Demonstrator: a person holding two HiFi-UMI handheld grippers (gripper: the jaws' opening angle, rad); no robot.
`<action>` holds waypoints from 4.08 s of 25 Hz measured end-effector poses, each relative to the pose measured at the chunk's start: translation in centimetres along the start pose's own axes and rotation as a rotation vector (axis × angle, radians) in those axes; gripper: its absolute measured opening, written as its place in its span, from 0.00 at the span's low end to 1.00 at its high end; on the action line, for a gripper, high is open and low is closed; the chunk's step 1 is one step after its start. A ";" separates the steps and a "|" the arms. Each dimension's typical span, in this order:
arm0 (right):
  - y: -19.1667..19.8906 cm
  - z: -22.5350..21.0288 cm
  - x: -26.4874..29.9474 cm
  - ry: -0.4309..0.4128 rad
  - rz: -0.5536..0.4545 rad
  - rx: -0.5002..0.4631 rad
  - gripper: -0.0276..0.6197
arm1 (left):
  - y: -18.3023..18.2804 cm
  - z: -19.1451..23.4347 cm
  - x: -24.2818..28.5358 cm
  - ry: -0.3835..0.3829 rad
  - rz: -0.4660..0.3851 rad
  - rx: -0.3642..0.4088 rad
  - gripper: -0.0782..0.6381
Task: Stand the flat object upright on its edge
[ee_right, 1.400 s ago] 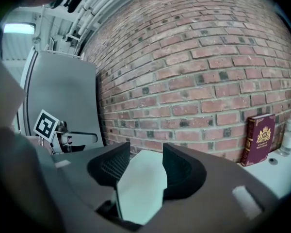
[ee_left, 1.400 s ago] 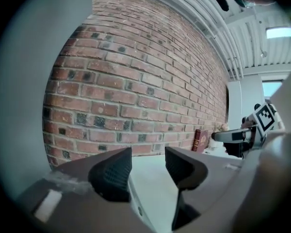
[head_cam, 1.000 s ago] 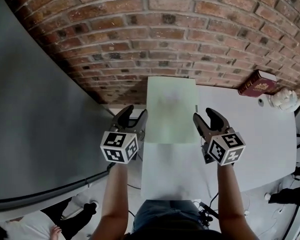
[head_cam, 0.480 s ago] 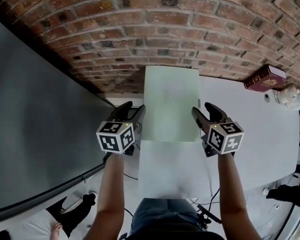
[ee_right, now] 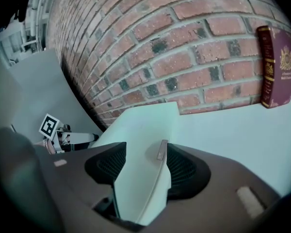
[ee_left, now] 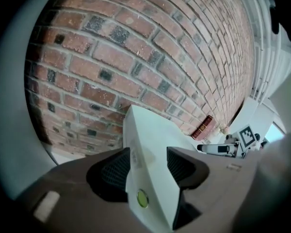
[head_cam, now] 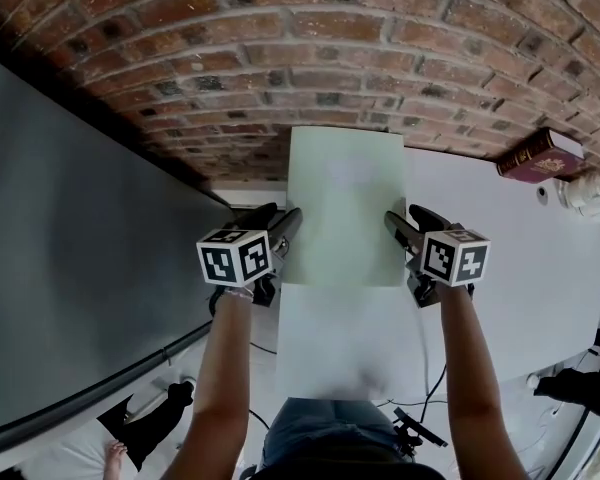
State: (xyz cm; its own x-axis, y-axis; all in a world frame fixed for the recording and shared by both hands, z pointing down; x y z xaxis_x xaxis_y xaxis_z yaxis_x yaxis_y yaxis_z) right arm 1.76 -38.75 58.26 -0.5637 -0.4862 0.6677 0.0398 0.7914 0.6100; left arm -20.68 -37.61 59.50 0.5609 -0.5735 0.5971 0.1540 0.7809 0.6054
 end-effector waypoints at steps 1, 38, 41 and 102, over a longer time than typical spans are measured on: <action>0.3 -0.2 0.4 -0.001 0.018 0.000 0.46 | 0.1 0.2 0.2 0.000 0.007 -0.005 0.43; 0.9 -1.1 2.1 -0.025 0.173 0.154 0.51 | 1.2 0.1 2.6 0.150 0.217 -0.203 0.47; 0.8 -0.7 1.2 -0.019 0.173 0.142 0.50 | 1.3 -0.6 2.0 0.153 0.212 -0.206 0.47; -6.2 9.3 -16.5 0.091 -0.330 -0.283 0.47 | -6.4 -14.0 -12.6 0.119 -0.229 0.316 0.46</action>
State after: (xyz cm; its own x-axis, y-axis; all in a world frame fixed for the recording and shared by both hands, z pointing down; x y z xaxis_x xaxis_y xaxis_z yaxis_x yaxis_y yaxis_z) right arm 3.11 -32.16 39.49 -0.5100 -0.7365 0.4444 0.1008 0.4619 0.8812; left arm -17.36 -31.96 40.74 0.6345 -0.6764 0.3741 0.0387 0.5112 0.8586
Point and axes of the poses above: the fingertips, and each gripper's own axes: x forward along the fingers, z to its left, y out of its underside, the point moved 1 cm from there along -x, backward along the fingers, and after that the axes turned 5 degrees about z, right-handed, at the moved point
